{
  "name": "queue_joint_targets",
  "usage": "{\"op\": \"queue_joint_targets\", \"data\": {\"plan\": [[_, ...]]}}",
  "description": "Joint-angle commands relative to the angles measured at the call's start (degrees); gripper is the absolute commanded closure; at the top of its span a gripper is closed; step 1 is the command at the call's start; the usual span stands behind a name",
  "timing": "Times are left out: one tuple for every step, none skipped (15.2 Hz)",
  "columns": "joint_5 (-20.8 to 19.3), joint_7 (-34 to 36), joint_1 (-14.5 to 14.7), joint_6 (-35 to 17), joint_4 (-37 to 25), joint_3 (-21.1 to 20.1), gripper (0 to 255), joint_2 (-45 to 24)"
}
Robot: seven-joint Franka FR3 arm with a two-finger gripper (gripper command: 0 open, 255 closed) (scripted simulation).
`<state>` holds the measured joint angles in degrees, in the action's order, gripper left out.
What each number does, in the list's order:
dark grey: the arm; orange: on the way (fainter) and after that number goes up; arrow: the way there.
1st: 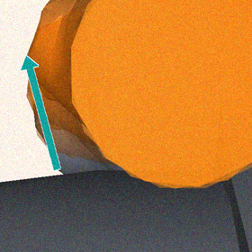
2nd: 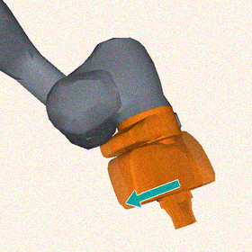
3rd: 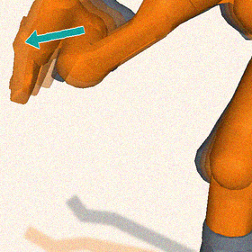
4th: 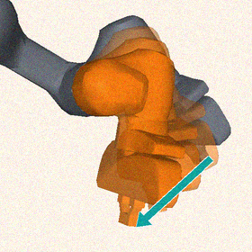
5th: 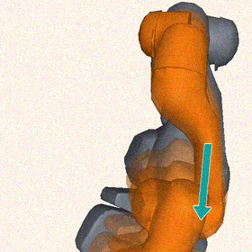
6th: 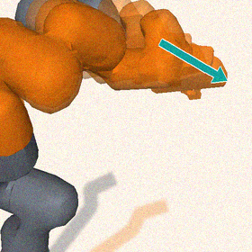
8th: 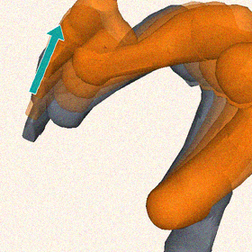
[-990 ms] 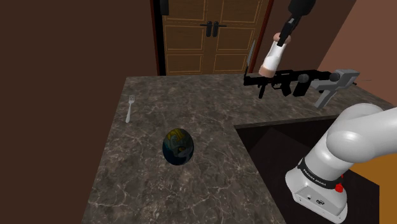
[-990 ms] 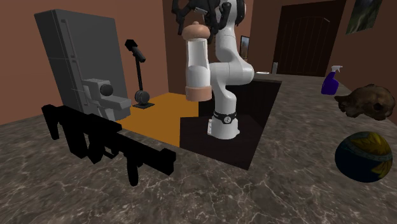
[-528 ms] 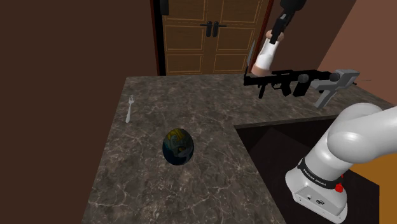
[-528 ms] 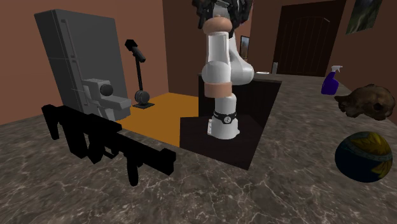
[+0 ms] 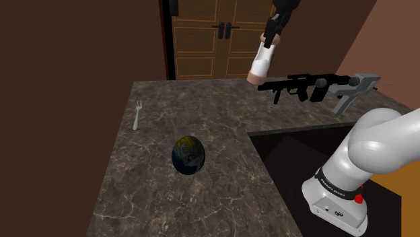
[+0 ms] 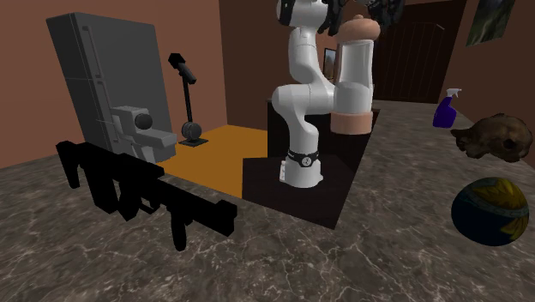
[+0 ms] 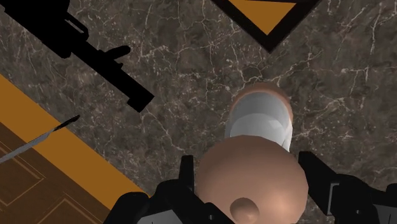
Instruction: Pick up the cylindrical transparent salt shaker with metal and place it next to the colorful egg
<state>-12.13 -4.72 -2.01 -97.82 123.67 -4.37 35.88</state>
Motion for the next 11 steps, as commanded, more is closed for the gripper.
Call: {"op": "queue_joint_targets", "data": {"plan": [[0.7,2.7,0.6,0.2,-1.4,-2.3,255,-1.7],[1.1,4.0,0.8,0.4,-2.3,-3.4,255,-2.7],[1.4,5.3,1.1,0.6,-3.2,-4.6,255,-3.7],[1.6,6.6,1.3,0.8,-4.2,-5.8,255,-4.8],[1.8,8.0,1.6,1.1,-5.3,-6.9,255,-5.9],[2.0,9.3,1.8,1.3,-6.4,-8.1,255,-7.1],[2.1,10.6,2.0,1.6,-7.6,-9.2,255,-8.3],[2.2,12.0,2.2,1.8,-8.9,-10.4,255,-9.6],[2.2,13.4,2.4,2.1,-10.2,-11.6,255,-10.9],[2.2,14.7,2.5,2.5,-11.6,-12.7,255,-12.3],[2.0,16.1,2.7,2.8,-13.1,-13.9,255,-13.8]]}}
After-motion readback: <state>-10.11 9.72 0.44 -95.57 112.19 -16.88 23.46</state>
